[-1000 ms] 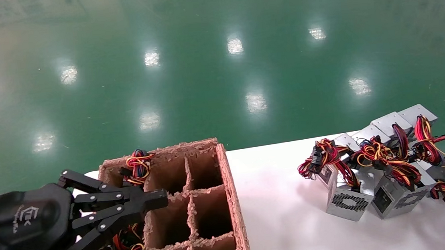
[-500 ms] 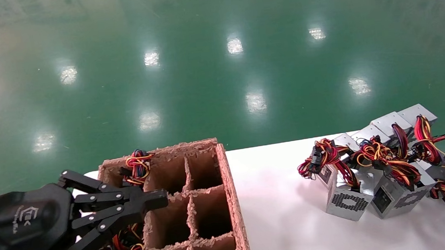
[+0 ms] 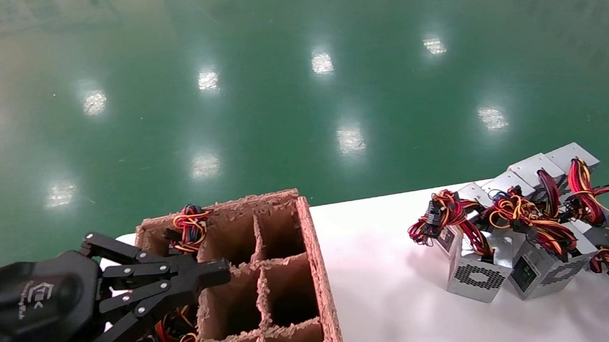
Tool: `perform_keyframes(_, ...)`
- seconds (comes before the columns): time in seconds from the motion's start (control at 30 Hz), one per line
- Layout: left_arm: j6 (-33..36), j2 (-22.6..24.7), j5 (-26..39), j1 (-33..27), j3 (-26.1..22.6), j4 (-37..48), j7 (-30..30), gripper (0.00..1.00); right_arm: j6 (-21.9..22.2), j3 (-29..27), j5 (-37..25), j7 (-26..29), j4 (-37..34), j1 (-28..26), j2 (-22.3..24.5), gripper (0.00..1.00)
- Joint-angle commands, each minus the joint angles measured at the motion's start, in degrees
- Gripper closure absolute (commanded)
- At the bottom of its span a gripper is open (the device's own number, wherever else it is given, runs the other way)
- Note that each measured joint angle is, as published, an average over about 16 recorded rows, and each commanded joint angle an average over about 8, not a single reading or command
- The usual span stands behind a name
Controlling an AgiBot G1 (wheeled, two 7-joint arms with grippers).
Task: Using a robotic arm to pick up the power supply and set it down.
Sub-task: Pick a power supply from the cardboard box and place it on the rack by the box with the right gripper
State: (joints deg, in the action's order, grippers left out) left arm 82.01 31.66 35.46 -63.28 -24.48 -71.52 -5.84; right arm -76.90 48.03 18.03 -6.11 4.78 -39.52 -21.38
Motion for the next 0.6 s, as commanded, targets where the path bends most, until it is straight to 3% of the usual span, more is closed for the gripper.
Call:
perform_keyframes(0.03,0.0,0.0,0.0,0.0,0.0,0.0,0.0,1.0,-0.63,0.13,-0.16,0.29,-0.72,0.36,0.04,0.32)
perform_keyframes(0.1,0.0,0.0,0.0,0.0,0.0,0.0,0.0,1.0,-1.06,0.13,-0.15,0.49,-1.02,0.32,-0.03,0.07)
perform_keyframes(0.13,0.0,0.0,0.0,0.0,0.0,0.0,0.0,1.0,-1.3,0.14,-0.17,0.55,-1.08,0.24,-0.04,0.0)
perform_keyframes(0.6,0.0,0.0,0.0,0.0,0.0,0.0,0.0,1.0,-6.62,0.58,-1.06,0.26,-0.91,-1.31,1.08,0.0)
